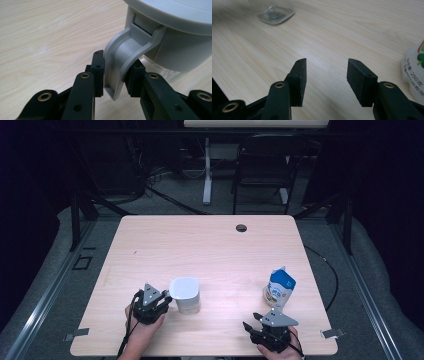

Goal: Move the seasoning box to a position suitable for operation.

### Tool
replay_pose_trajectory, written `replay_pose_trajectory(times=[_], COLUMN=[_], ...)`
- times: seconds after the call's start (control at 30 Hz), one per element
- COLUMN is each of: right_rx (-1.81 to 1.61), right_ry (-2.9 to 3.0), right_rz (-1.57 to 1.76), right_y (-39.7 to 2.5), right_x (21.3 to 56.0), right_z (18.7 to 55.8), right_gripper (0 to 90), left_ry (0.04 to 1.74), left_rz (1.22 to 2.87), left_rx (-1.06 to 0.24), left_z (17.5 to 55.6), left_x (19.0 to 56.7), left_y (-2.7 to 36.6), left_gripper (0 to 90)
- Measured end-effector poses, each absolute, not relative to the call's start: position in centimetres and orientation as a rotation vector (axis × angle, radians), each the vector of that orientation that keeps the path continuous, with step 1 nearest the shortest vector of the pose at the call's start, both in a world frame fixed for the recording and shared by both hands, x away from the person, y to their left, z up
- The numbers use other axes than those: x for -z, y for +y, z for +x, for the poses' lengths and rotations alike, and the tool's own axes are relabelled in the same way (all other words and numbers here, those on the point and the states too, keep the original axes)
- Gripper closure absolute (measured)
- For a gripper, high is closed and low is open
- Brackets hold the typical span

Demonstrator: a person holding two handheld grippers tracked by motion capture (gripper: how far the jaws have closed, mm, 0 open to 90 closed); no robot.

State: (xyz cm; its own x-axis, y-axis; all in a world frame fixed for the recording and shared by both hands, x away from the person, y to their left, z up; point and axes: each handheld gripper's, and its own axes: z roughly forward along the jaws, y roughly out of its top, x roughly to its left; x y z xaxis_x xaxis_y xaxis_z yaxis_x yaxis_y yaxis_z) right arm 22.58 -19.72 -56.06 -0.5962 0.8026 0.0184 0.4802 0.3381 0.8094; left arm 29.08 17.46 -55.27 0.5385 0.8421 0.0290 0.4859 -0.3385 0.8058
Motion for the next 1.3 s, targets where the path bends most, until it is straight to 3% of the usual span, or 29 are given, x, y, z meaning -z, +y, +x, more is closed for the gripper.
replay_pose_trajectory(times=[0.5, 1.1, 1.3], right_rx=[-1.146, -1.152, -1.157], right_ry=[2.266, 2.275, 2.268], right_rz=[1.080, 1.068, 1.067], right_y=[-17.4, -16.8, -17.0], right_x=[56.1, 56.3, 56.1], right_z=[23.8, 23.9, 23.9], right_gripper=[51.2, 51.3, 51.3], left_ry=[1.009, 0.978, 0.991], left_rz=[2.032, 2.025, 1.994], left_rx=[-0.554, -0.529, -0.456], left_z=[26.3, 26.0, 26.3], left_x=[55.3, 55.4, 55.3], left_y=[15.6, 14.4, 14.9], left_gripper=[72.5, 72.3, 66.9])
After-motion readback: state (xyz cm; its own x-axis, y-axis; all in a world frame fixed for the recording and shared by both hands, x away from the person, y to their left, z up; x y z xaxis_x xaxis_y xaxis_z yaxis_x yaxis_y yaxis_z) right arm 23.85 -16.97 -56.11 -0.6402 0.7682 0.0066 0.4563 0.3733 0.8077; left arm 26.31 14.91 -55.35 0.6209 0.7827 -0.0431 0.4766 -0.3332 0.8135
